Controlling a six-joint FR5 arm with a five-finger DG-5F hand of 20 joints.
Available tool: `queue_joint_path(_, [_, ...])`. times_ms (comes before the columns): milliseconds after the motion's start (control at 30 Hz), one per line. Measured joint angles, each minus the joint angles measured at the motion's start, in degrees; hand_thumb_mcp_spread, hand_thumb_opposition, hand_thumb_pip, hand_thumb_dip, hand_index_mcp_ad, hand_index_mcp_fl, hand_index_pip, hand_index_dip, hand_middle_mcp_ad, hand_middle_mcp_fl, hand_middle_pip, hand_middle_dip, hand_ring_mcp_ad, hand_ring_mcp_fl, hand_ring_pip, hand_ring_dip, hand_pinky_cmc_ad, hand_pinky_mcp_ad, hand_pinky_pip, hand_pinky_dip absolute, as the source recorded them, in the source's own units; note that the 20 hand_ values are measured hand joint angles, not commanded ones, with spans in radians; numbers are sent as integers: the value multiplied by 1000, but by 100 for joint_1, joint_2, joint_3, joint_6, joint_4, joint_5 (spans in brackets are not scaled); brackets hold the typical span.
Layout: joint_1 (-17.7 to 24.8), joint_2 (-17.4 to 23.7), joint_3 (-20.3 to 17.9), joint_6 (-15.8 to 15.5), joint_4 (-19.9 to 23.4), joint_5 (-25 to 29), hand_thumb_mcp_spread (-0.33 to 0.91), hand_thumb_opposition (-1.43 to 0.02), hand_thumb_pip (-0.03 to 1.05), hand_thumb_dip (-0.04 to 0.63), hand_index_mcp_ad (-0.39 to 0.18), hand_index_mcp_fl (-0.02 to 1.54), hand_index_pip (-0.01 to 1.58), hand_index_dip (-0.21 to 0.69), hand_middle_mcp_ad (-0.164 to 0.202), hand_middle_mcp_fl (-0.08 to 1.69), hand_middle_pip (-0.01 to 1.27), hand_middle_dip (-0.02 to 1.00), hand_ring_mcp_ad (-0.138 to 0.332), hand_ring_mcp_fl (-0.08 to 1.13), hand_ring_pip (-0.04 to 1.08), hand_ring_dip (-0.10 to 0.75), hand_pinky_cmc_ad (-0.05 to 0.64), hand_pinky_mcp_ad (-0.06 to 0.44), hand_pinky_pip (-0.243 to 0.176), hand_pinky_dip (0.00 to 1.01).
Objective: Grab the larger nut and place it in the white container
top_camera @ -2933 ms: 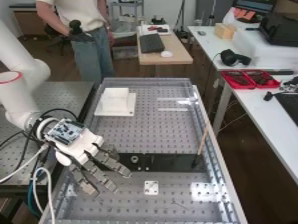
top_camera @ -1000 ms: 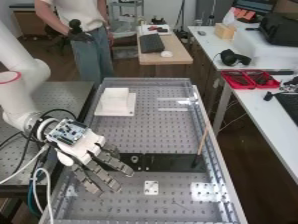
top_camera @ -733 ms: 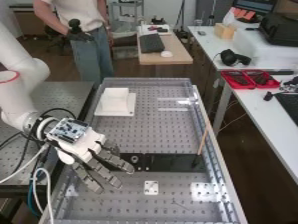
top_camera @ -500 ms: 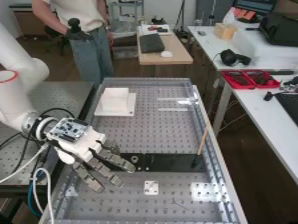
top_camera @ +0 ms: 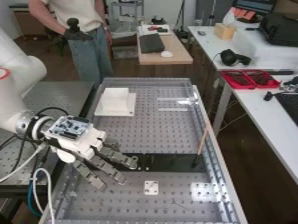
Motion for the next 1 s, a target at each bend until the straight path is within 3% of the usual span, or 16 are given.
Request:
queue_joint_path(367, [-180,-122,62,23,10,-296,344,-862,796,206,-168,38,1553,86,12,9,122,202,147,0,243,77,316,312,-124,763])
queue_joint_path(1000, [-214,-242,62,78,92,-339,340,-862,796,206,-176,30,1552,75,12,5,122,202,147,0,243,77,316,312,-124,763])
